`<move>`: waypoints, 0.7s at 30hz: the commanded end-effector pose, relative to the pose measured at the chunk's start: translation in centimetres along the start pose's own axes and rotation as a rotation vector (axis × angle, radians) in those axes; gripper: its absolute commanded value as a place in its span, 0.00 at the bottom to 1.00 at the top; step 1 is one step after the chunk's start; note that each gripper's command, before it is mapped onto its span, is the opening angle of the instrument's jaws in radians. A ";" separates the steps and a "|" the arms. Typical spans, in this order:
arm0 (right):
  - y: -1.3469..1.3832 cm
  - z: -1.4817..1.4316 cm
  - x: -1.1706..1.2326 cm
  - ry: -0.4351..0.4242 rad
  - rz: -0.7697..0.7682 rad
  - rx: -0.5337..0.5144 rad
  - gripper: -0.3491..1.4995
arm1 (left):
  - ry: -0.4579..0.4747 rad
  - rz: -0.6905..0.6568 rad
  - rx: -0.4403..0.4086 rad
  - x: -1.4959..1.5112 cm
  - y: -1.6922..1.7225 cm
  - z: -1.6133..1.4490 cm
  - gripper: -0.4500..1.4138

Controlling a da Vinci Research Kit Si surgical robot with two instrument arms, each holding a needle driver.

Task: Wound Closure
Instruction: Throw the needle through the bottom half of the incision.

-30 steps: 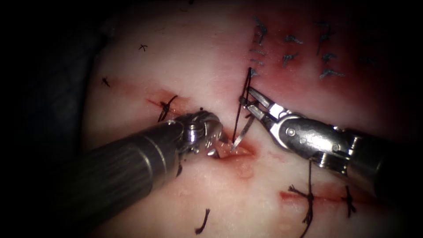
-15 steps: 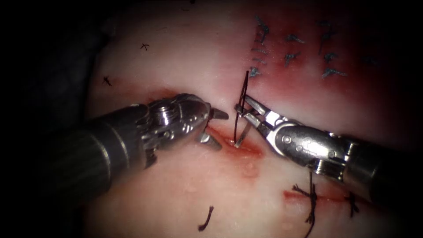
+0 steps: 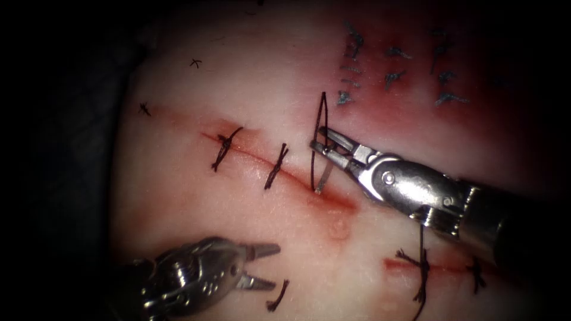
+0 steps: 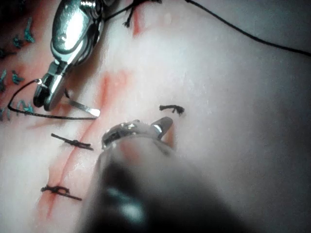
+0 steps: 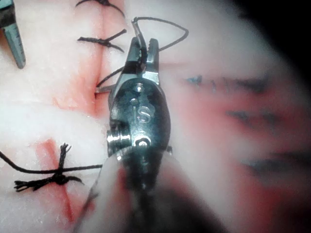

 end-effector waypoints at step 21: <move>0.08 0.02 0.11 -0.038 0.025 0.059 0.00 | 0.033 -0.043 0.004 -0.06 -0.25 0.42 0.42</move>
